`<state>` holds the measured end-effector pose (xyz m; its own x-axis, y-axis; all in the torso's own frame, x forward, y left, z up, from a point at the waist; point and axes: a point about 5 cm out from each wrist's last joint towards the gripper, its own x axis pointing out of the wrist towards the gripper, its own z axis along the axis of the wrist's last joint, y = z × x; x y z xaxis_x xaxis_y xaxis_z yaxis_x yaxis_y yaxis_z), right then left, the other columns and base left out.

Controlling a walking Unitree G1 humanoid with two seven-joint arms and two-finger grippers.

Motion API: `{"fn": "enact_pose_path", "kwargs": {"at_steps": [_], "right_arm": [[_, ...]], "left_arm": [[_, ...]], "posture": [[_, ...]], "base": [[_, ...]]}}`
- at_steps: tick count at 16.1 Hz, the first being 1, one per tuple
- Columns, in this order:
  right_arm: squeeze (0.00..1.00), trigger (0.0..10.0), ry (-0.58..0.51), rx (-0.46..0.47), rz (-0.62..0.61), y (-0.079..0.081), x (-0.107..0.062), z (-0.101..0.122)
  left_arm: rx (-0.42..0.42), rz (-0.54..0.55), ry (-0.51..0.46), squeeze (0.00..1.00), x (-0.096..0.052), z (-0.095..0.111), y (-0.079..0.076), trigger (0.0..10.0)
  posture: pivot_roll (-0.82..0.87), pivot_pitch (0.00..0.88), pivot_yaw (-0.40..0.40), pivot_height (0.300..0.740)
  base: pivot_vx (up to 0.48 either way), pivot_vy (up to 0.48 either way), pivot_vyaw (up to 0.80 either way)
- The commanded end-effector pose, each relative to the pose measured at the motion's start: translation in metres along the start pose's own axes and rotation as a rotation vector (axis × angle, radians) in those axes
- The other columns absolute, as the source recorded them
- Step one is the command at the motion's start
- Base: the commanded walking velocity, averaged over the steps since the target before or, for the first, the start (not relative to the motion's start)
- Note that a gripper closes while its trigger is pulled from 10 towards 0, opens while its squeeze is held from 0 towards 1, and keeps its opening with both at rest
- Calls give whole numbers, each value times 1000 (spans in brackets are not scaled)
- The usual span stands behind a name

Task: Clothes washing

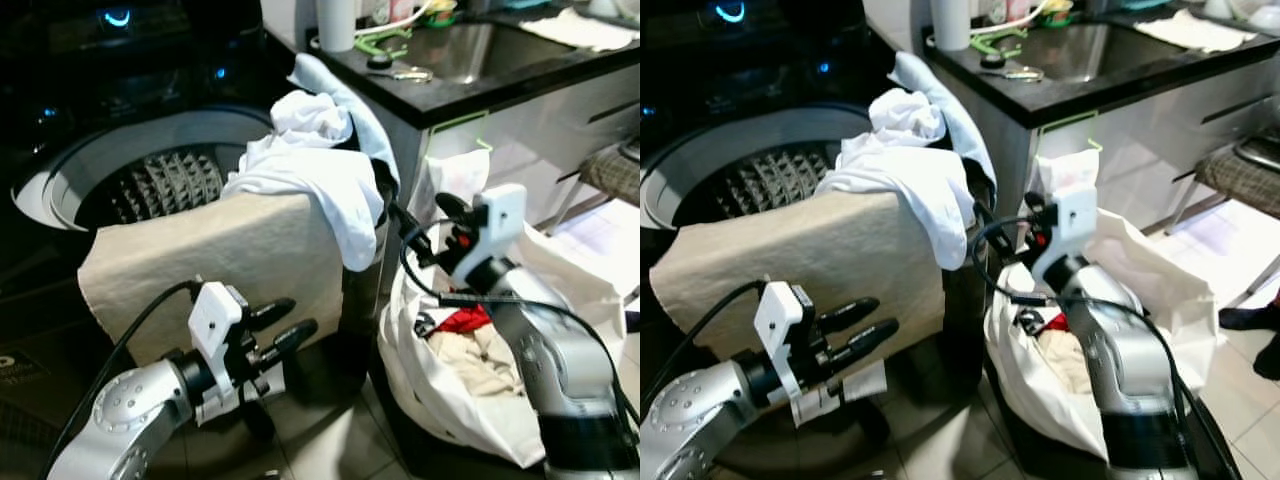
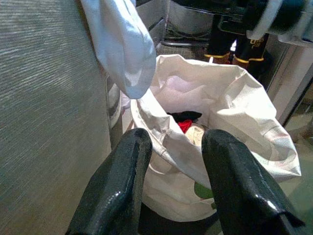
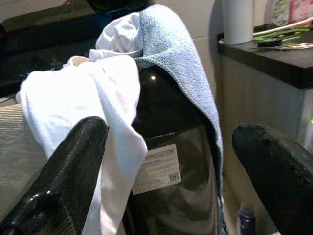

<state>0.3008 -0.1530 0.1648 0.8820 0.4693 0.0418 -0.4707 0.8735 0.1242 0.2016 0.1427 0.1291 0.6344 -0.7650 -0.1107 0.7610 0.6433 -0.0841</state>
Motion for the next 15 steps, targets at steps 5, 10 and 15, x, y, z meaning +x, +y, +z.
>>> {"fn": "enact_pose_path", "kwargs": {"at_steps": [5,10,15], "right_arm": [[710,10000,174,40,188,0,20,-15],[0,10000,199,42,280,4,28,-20],[0,0,122,27,282,-1,34,-9]], "left_arm": [[-20,55,-135,0,3,11,3,10000],[-15,60,-147,0,0,11,2,10000],[-12,65,-150,0,0,11,2,10000]], "posture": [[-32,24,69,740],[-24,25,57,740],[-21,24,55,740]], "base": [[0,0,0],[0,0,0],[0,0,0]]}}
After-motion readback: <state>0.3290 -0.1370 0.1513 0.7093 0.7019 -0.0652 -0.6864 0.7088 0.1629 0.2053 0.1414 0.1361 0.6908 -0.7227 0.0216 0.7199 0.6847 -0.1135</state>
